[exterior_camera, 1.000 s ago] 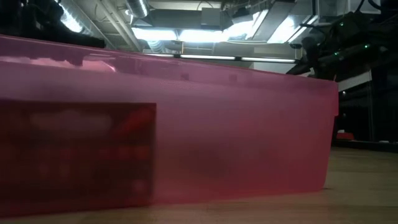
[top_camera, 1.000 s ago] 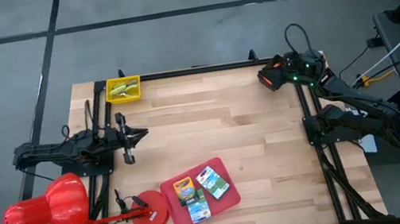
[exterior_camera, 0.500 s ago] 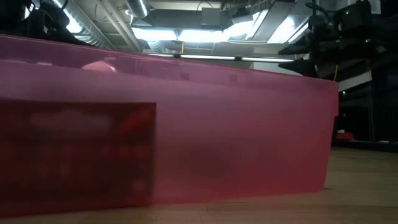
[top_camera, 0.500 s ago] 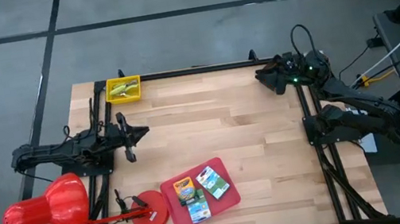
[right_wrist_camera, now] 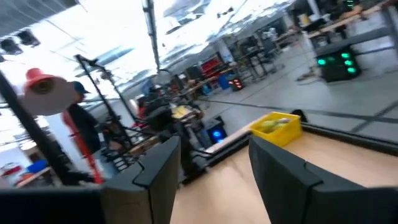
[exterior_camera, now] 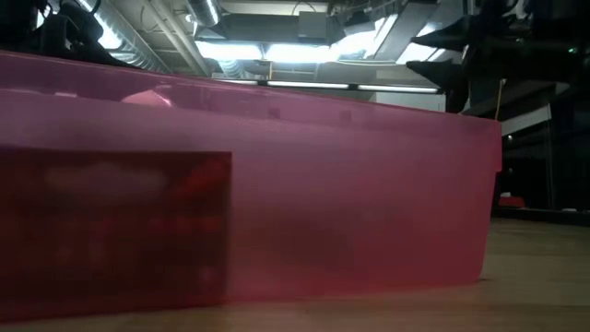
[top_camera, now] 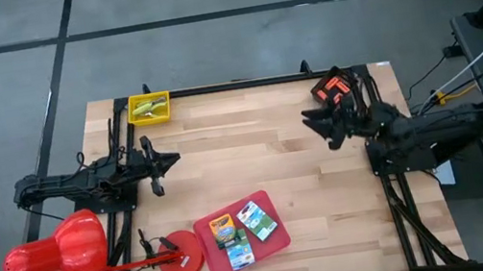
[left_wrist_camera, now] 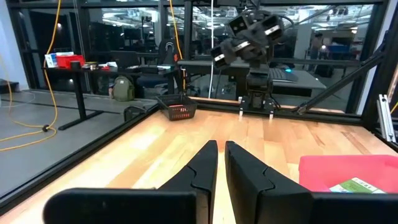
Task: Pick & Place School Supplies
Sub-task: Return to Home Position
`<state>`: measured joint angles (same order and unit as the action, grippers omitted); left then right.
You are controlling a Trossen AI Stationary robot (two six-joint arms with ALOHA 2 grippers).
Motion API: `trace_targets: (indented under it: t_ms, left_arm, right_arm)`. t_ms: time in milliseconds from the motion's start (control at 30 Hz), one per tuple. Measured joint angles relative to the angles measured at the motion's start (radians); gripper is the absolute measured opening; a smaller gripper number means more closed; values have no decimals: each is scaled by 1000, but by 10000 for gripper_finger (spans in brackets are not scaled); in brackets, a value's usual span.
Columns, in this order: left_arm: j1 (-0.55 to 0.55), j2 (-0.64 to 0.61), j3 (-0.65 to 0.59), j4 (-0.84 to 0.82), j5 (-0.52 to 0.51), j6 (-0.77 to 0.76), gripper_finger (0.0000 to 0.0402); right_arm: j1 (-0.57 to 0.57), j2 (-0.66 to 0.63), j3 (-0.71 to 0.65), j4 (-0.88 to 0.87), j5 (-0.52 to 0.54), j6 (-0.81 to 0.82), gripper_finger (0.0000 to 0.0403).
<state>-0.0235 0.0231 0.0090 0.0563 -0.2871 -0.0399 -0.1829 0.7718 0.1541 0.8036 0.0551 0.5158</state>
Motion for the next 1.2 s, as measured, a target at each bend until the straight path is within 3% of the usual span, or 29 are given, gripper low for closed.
trace_targets:
  t_ms: [200,367,667,900,1067,1200]
  left_arm:
    - [0,0,0,0,0,0,27]
    - [0,0,0,0,0,0,29]
    - [0,0,0,0,1,0,29]
    - [0,0,0,0,0,0,31]
    - [0,3,0,1,0,0,31]
    - [0,3,0,0,0,0,31]
  right_arm:
    - [132,-27,-4,2,11,-51,196]
    - [161,-162,-131,75,-10,-51,196]
    - [170,-426,-138,-142,-122,-135,196]
    - [169,-753,-139,-536,-197,-108,196]
    - [170,-774,-136,-540,-216,-109,196]
    - [170,-771,-142,-605,-193,-205,196]
